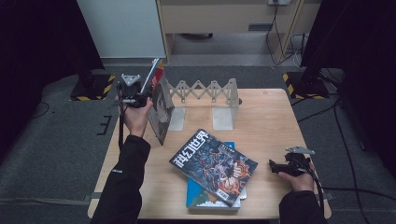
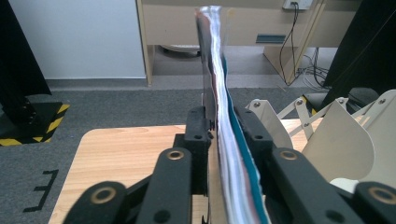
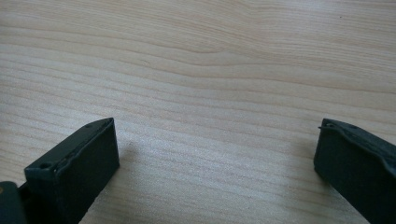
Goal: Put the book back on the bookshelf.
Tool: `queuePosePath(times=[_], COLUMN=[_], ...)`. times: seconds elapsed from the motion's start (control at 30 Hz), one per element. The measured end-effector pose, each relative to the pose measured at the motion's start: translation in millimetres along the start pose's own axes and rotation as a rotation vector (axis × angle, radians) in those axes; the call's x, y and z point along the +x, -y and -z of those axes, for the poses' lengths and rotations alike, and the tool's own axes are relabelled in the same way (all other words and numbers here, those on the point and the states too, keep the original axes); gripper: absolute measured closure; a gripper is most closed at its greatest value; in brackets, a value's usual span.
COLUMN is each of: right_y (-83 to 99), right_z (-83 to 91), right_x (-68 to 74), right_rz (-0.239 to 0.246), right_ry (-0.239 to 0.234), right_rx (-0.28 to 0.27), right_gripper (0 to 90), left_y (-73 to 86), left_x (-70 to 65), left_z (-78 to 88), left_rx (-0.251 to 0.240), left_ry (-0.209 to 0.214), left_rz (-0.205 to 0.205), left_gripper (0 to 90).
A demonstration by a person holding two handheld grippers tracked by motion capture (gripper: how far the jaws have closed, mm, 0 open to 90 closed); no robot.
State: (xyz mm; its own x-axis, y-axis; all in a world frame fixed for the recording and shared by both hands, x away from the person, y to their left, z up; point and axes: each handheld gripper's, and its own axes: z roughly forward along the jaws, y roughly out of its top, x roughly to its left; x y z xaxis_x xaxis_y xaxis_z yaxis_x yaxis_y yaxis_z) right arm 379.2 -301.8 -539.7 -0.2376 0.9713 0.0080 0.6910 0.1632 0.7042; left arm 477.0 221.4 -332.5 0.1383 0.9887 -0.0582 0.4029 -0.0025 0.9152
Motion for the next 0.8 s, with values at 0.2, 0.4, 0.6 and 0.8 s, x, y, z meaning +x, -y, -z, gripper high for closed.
queuePosePath(times=[0.2, 0.4, 0.6, 0.8], right_y=[0.0, 0.0, 0.0, 0.0], right_z=[0.0, 0.0, 0.0, 0.0], right_x=[0.0, 0.0, 0.0, -0.1], right_rz=[0.000, 0.000, 0.000, 0.000], right_ry=[0.000, 0.000, 0.000, 0.000], right_rx=[0.000, 0.000, 0.000, 0.000], right_gripper=[0.3, 0.3, 0.3, 0.3], left_y=[1.4, 0.5, -0.6, 4.4], left_x=[3.4, 7.7, 11.6, 18.6], left_z=[5.1, 17.2, 32.2, 55.0], left_rx=[-0.032, -0.072, -0.109, -0.136], left_ry=[0.020, 0.048, 0.065, 0.109], left_rz=[0.012, 0.010, 0.005, 0.011], left_gripper=[65.8, 57.7, 49.5, 46.4])
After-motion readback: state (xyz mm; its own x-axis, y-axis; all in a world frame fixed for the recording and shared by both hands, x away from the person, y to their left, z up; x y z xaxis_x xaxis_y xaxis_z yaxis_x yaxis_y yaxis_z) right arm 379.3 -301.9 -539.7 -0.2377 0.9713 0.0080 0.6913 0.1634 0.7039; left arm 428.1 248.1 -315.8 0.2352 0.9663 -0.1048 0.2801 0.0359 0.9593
